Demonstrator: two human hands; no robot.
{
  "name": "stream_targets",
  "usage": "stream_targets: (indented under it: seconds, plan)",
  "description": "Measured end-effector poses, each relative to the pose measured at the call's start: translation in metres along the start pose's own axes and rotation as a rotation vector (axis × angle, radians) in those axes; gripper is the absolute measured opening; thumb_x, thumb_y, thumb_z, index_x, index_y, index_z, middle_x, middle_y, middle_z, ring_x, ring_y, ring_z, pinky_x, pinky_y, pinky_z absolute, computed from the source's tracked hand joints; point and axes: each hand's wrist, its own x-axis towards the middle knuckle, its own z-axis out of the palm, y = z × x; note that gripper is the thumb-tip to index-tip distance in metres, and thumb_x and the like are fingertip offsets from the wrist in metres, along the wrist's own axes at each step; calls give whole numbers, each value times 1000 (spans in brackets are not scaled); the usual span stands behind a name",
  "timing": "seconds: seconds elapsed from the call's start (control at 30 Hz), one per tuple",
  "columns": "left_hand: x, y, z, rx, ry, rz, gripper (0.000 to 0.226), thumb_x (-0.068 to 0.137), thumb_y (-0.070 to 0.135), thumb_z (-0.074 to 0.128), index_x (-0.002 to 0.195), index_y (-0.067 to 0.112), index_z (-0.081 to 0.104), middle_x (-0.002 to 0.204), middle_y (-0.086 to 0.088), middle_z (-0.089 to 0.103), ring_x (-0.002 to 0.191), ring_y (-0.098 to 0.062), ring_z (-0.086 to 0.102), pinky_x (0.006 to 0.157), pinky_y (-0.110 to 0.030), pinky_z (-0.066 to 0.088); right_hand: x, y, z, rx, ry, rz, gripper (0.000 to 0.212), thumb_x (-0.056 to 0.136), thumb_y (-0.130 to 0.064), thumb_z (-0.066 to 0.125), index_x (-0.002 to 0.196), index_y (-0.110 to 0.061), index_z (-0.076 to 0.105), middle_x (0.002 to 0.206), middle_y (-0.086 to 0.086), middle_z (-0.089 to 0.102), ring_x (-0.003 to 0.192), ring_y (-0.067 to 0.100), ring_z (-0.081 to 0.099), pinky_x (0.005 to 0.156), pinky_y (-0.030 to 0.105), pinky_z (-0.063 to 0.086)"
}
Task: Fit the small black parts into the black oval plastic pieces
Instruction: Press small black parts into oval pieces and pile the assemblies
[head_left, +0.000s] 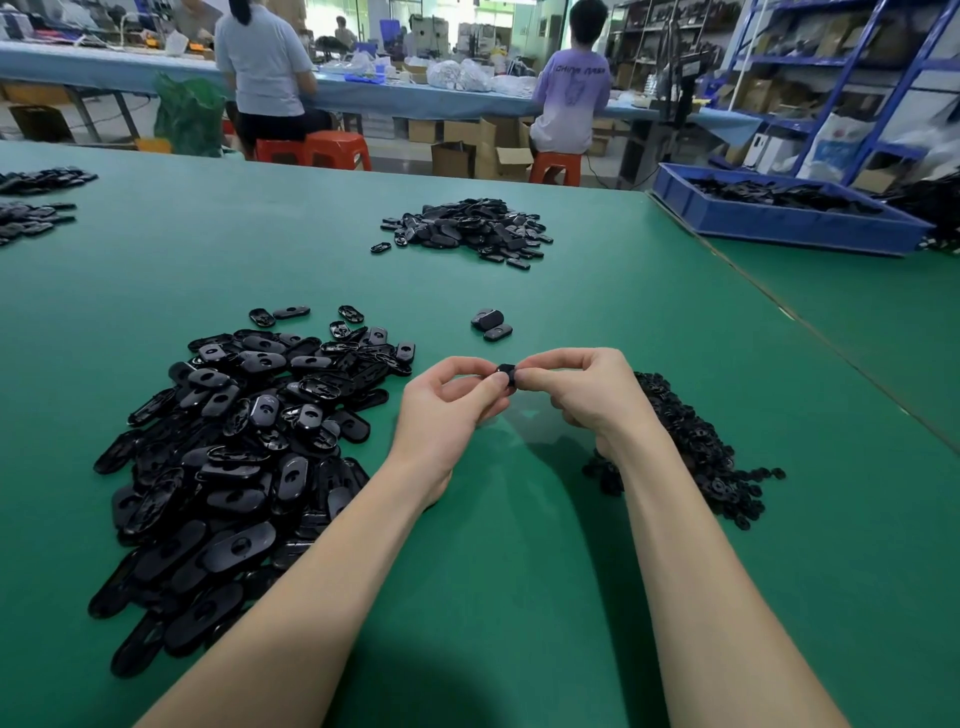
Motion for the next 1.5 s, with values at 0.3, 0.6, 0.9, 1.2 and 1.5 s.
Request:
stream_targets:
  seconds: [0.3,0.6,0.9,1.2,1.5]
  plan:
    - [0,3,-3,-15,-49,-53,8,92,-1,68,90,5,62,91,-15,77,89,-24,76,76,-24,60,-4,2,-10,108,-95,144,20,75,-25,90,92,-22,79,77,-2,73,47,3,56,39,15,33]
    - [-1,1,-2,205,-65,-9,10,91,2,70,98,9,71,78,-8,76,64,-12,68,66,-21,57,-2,6,-12,117,-176,80,17,73,-20,91,85,-17,79,65,-4,67,50,5,55,43,15,38]
    - [2,1,-4,142,-33,-40,11,88,0,72,92,9,71,80,-8,77,65,-12,69,70,-20,57,-3,-1,-8,42,-155,16,12,80,-11,84,89,-9,75,59,-8,67,49,4,60,49,15,48]
    - [2,3,-5,155,-39,-68,11,87,-2,73,87,9,71,77,-6,76,63,-11,68,66,-18,56,-3,1,-2,22,-149,-9,8,82,-3,76,84,-7,68,54,-7,64,47,6,58,48,16,47]
    - [3,5,-6,115,0,-49,11,89,-1,72,91,9,70,77,-7,76,63,-14,67,64,-18,54,-2,3,13,154,-106,-42,15,82,-1,76,79,-10,65,52,-7,62,46,7,58,51,18,51]
